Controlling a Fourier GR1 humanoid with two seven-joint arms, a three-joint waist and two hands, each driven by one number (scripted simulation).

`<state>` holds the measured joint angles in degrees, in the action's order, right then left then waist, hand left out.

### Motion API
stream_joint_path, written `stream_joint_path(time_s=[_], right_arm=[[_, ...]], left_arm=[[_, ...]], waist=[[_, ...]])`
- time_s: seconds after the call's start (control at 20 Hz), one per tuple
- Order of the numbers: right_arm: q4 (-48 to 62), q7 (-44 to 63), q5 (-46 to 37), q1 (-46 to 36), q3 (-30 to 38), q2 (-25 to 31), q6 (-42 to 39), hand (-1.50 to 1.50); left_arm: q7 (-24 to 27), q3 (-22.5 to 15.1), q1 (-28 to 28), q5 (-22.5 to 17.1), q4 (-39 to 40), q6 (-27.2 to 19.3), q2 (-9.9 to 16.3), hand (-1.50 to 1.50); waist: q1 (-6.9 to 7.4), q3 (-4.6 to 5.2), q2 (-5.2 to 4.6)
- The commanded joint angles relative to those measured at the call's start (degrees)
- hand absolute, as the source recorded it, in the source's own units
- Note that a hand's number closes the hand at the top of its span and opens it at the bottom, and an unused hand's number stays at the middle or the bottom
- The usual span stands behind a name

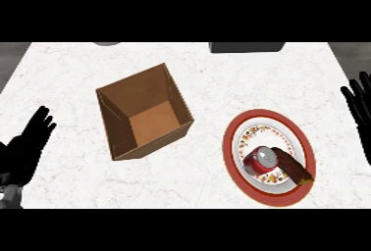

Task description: Pick the sweet potato from the plate and place it in the cardboard box

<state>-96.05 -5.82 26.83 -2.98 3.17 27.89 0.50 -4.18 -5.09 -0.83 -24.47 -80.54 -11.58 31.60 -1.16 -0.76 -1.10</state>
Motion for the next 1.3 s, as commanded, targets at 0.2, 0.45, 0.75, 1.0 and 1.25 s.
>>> stream_joint_path(time_s=[0.2,0.45,0.75,1.0,1.25], right_arm=[[5.9,1.3,4.7,-11.8,-8.9,-2.2,-14.5,-1.50],[17.2,-1.1,-15.8,-8.9,-12.8,-3.4,-1.8,-1.50],[33.8,-16.6,-16.3,-15.1,-8.7,-0.4,-15.4,-1.50],[29.9,-15.4,-29.0,-16.9,-14.9,12.7,-18.4,-1.50],[28.1,-12.5,-36.4,-20.5,-22.2,20.1,-27.8,-1.50]], left_arm=[[4.4,-6.0,-2.9,11.8,-2.4,-3.6,0.4,0.00],[1.4,-9.1,-2.5,14.2,-5.6,-6.0,-2.0,0.00],[-0.1,-9.6,-1.1,18.1,-6.9,-8.1,-4.7,0.00],[1.2,-9.0,-3.5,17.6,-3.4,-7.2,-4.8,0.00],[1.9,-7.3,-4.3,16.1,-1.8,-4.8,-4.1,0.00]], waist=[[4.14,0.62,0.45],[2.77,0.64,0.76],[2.12,0.68,0.92],[1.90,0.77,0.74],[2.16,0.88,0.69]])
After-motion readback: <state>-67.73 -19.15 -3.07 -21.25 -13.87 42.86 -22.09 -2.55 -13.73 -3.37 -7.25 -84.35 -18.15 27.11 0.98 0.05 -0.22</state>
